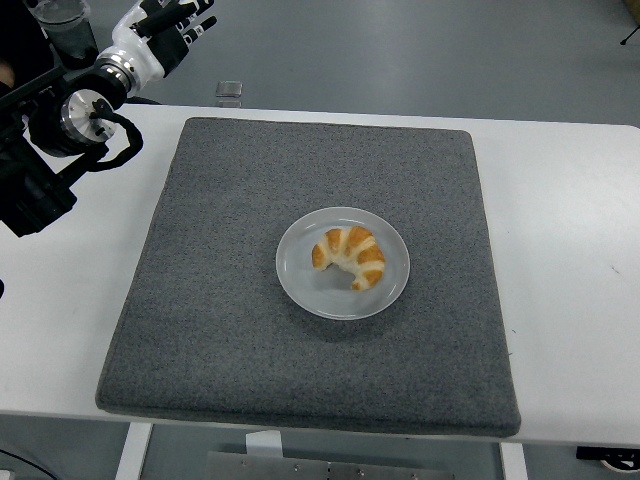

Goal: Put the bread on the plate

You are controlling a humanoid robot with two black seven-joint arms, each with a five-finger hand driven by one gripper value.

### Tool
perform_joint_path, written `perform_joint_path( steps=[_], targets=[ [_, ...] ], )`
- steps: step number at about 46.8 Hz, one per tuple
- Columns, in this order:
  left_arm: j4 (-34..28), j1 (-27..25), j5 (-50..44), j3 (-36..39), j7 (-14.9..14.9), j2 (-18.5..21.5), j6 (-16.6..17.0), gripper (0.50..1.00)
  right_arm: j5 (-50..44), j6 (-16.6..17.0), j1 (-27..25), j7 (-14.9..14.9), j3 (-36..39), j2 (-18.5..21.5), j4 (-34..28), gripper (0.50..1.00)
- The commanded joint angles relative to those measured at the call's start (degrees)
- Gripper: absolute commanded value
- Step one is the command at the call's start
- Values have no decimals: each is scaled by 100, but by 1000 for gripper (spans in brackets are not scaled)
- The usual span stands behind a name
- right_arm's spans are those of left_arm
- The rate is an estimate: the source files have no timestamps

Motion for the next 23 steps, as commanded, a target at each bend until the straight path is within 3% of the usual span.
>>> perform_joint_path(
  steps=[1, 12, 23],
  targets=[
    [12, 92, -109, -3, 8, 17, -15, 999, 1, -11, 0, -7, 0, 0, 0, 930],
    [117, 426, -57, -169, -62, 17, -393, 1000, 19, 24, -9, -7, -9, 0, 0, 932],
    [126, 479, -30, -337, -97, -18, -428, 1000, 28, 24, -35, -7, 0, 0, 0, 932]
  ],
)
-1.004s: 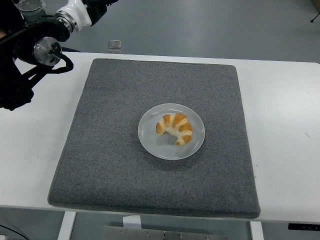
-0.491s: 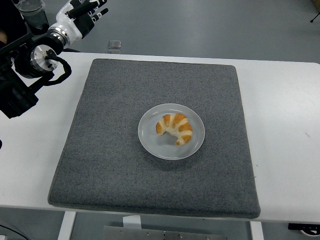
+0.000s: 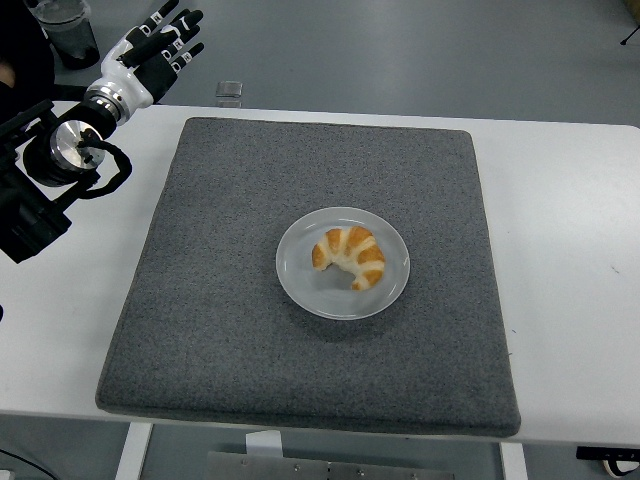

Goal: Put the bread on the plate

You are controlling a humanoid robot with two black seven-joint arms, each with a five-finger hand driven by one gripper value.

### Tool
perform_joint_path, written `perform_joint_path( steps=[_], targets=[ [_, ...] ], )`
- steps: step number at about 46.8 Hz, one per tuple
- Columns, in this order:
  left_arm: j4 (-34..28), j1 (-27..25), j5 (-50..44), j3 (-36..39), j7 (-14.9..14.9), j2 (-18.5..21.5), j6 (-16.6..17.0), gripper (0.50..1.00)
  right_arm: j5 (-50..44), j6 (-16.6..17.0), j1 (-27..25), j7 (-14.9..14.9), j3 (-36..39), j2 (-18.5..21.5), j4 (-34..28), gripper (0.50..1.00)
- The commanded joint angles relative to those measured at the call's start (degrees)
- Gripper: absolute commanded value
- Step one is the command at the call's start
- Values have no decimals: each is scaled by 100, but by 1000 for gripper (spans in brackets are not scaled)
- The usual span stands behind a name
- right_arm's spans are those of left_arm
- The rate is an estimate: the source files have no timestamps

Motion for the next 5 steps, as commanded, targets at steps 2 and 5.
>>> perform_joint_path(
  steps=[2, 5],
  targets=[
    [0, 1, 1, -2, -13, -37, -1, 1000, 8, -1, 7, -1, 9, 0, 0, 930],
    [0, 1, 9, 7, -5, -46, -1, 1000, 8, 8, -2, -1, 9, 0, 0, 930]
  ],
)
